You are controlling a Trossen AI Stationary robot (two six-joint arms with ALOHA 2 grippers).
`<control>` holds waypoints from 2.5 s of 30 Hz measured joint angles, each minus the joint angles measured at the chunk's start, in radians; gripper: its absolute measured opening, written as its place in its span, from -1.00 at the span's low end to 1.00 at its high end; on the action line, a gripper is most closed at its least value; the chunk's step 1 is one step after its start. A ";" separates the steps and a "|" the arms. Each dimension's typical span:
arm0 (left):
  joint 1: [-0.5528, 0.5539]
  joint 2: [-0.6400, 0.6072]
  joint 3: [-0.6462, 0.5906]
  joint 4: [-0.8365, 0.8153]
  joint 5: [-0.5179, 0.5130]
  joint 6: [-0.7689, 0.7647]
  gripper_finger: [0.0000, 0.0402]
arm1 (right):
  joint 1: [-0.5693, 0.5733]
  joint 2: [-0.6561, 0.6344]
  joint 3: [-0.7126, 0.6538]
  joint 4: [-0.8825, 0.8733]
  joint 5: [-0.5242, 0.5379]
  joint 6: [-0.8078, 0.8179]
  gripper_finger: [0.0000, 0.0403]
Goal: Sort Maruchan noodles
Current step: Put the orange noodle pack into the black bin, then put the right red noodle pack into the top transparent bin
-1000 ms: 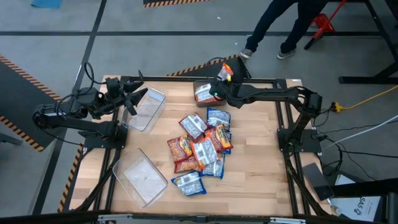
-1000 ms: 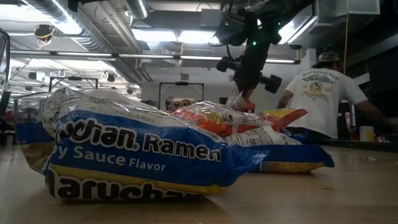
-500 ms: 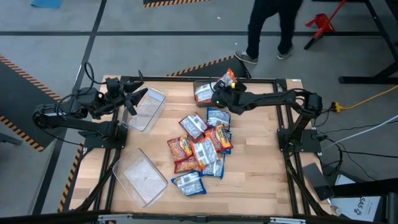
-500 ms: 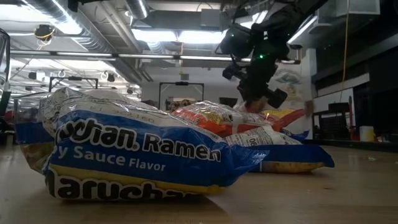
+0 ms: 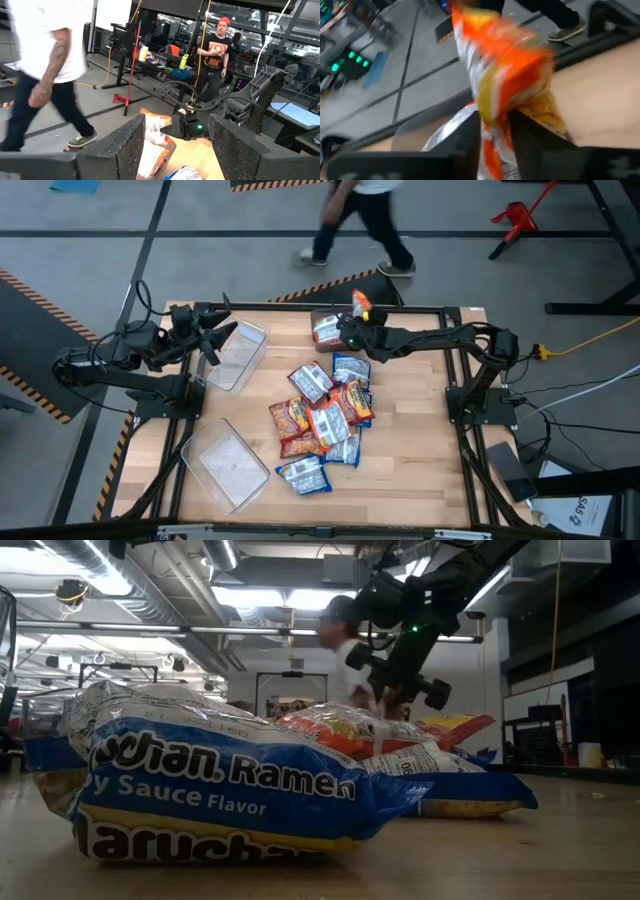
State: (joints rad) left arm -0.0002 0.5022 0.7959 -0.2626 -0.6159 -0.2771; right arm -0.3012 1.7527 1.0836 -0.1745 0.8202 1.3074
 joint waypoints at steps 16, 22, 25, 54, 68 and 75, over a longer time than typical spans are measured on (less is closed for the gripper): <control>0.000 0.000 0.000 0.000 0.000 0.026 0.06 | 0.001 -0.001 0.101 -0.114 -0.156 -0.547 -0.21; 0.000 0.000 0.000 0.000 -0.001 0.026 0.06 | 0.000 -0.002 0.148 -0.394 -0.097 -0.513 -0.26; 0.000 0.000 0.000 0.000 -0.002 0.026 0.06 | 0.000 -0.002 0.161 -0.463 -0.107 -0.492 -0.25; 0.000 0.000 0.000 0.000 -0.012 -0.001 0.06 | 0.007 -0.155 0.175 -0.474 -0.300 -0.583 -0.09; 0.000 0.000 0.000 0.000 -0.011 -0.009 0.06 | 0.133 -0.324 0.170 -0.646 -0.653 -0.764 0.40; 0.000 0.001 0.000 0.000 -0.003 -0.011 0.06 | 0.356 -0.323 0.020 -0.618 -0.690 -0.636 0.37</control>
State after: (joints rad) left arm -0.0005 0.5028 0.7962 -0.2626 -0.6186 -0.2886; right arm 0.0550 1.4292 1.1033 -0.7922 0.1299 0.6712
